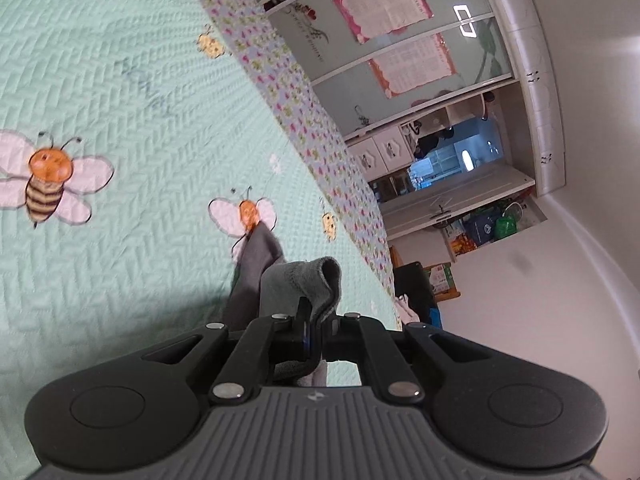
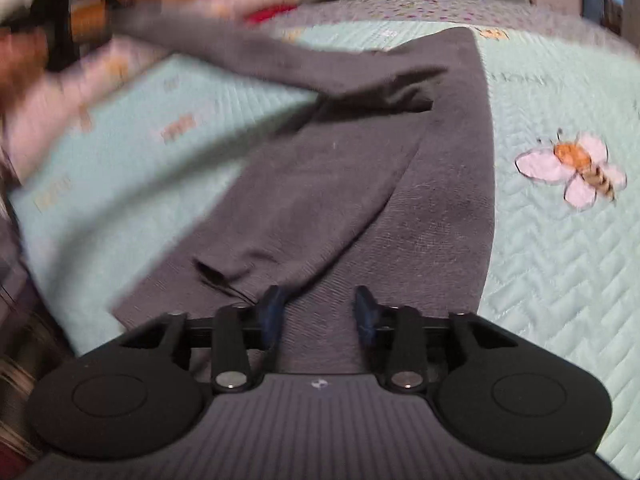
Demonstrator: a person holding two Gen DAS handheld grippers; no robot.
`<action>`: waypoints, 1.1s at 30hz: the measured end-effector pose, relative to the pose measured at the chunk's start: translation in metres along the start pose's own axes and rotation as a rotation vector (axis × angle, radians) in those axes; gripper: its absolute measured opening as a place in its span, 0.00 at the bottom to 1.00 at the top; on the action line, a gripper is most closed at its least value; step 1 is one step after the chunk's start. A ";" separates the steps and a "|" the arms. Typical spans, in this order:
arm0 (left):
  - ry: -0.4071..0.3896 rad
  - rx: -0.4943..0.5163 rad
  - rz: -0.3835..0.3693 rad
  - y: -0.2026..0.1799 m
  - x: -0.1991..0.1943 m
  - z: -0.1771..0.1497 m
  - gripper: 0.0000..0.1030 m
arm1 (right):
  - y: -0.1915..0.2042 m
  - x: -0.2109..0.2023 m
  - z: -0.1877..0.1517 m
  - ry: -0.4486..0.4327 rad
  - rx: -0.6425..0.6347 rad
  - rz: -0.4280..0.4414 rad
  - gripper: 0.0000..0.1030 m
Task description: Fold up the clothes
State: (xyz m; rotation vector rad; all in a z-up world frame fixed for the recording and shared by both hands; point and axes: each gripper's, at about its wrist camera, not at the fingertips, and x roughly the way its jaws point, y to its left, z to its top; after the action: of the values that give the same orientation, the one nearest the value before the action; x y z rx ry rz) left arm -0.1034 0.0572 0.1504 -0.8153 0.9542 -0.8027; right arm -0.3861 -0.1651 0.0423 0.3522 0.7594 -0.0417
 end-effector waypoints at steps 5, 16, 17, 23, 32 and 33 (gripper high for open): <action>0.009 0.003 -0.001 0.006 0.001 -0.005 0.03 | -0.053 -0.047 -0.011 -0.143 0.292 0.044 0.41; 0.029 0.031 0.039 0.009 0.011 -0.011 0.03 | -0.053 -0.088 -0.053 -0.222 0.358 0.199 0.12; 0.032 0.034 0.038 0.009 0.012 -0.012 0.03 | -0.049 -0.090 -0.055 -0.224 0.341 0.205 0.12; 0.060 0.082 0.034 -0.003 0.021 -0.015 0.03 | -0.022 -0.089 -0.051 -0.175 0.180 0.121 0.15; 0.098 0.135 0.021 -0.020 0.037 -0.024 0.04 | -0.023 -0.036 -0.052 -0.066 0.216 0.045 0.15; 0.104 0.139 0.017 -0.021 0.039 -0.025 0.04 | -0.021 -0.041 -0.049 -0.076 0.208 0.038 0.15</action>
State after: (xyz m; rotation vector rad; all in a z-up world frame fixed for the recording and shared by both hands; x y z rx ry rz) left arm -0.1169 0.0087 0.1457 -0.6495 0.9848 -0.8928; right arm -0.4520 -0.1728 0.0308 0.5597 0.6741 -0.0982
